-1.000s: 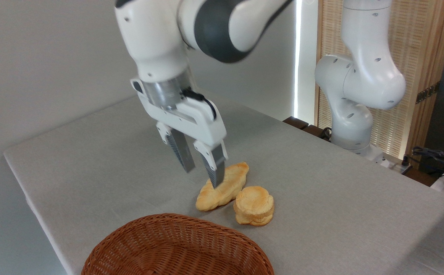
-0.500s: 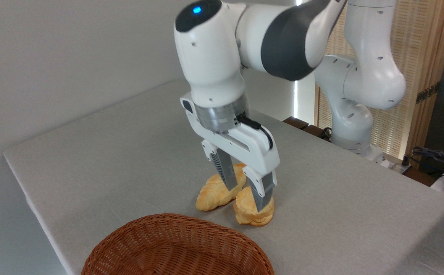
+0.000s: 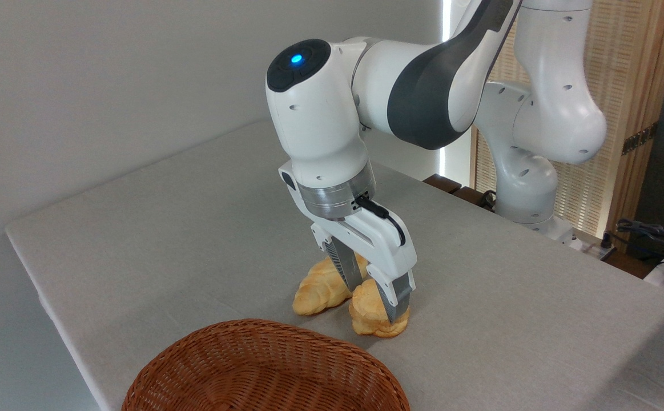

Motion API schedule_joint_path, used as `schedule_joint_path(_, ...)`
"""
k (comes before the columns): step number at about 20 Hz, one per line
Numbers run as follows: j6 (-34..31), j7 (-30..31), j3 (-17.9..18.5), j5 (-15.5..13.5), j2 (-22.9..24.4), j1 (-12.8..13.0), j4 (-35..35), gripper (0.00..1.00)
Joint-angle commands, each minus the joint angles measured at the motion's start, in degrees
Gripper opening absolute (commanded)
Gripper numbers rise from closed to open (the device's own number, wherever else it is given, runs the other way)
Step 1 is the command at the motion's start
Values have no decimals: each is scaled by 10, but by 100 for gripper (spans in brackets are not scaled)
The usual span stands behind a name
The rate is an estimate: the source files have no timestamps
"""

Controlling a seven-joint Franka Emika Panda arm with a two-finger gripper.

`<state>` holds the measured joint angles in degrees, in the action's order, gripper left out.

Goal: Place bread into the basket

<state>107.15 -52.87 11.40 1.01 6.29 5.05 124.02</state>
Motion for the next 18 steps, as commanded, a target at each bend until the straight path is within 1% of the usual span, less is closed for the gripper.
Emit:
schedule_joint_path(1, 9, -18, 3, 1, -10, 1, 4, 100)
schedule_joint_path(3, 10, -18, 2, 2, -22, 1, 4, 100)
schedule_joint_path(4, 10, -18, 2, 3, -23, 1, 3, 94)
schedule_joint_path(5, 10, -18, 2, 3, -23, 1, 3, 81)
schedule_joint_path(6, 10, -18, 2, 3, -23, 1, 2, 63)
schedule_joint_path(8, 10, -18, 2, 3, -23, 1, 2, 54)
schedule_joint_path(16, 8, -18, 1, 1, -18, 1, -3, 55)
schedule_joint_path(18, 3, -17, 1, -3, -16, 1, -24, 55)
